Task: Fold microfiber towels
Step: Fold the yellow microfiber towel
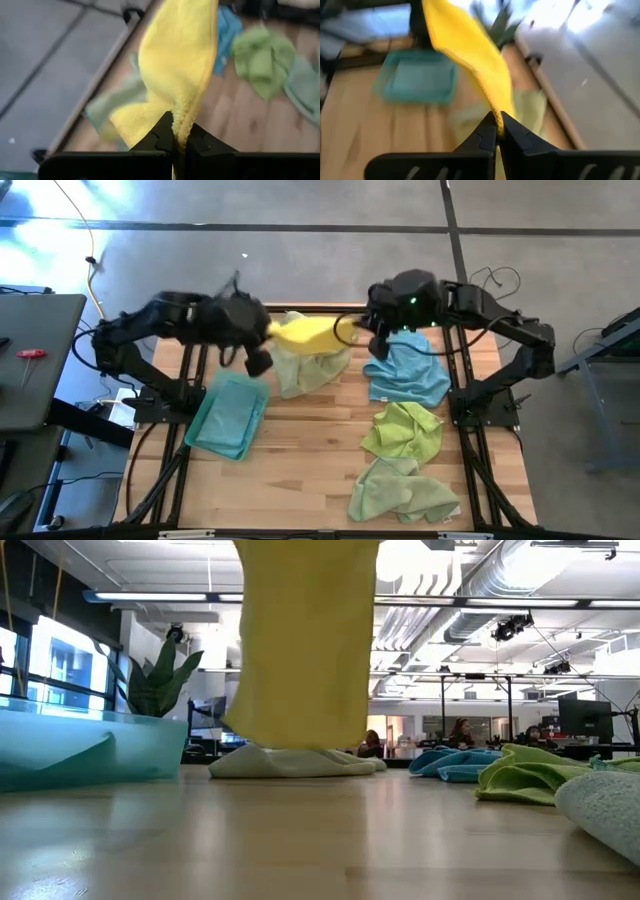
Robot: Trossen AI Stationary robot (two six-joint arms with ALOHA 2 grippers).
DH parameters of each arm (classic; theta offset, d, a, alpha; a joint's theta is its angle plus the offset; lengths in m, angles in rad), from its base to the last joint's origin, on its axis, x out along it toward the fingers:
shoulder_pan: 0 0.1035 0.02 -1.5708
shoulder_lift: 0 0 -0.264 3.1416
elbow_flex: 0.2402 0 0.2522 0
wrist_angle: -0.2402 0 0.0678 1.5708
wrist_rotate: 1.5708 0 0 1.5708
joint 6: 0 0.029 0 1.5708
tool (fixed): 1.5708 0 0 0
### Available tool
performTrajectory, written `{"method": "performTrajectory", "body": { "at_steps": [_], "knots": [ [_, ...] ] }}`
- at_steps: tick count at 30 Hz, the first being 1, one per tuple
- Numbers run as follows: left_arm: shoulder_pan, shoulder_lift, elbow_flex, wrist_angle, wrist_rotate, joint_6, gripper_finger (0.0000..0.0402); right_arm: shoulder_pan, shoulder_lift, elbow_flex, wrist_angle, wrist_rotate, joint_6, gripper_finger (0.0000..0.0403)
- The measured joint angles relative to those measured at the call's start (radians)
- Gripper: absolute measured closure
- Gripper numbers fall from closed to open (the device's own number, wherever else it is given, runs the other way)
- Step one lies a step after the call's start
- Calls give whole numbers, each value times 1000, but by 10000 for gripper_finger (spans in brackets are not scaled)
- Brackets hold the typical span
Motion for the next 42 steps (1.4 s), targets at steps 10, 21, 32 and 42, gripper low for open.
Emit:
{"method": "performTrajectory", "body": {
  "at_steps": [10, 21, 32, 42],
  "knots": [
    [-240, 33, -342, 66, 118, -292, 401, 165, 35, -267, -46, 12, 220, 403],
    [-443, 77, -646, 513, 258, -644, 401, 379, 34, -647, 278, -168, 435, 403],
    [-616, 284, -654, 784, 251, -918, 401, 571, 35, -678, 368, -176, 538, 403],
    [-720, 332, -653, 928, 182, -1036, 401, 682, 101, -678, 431, -168, 655, 403]
  ]
}}
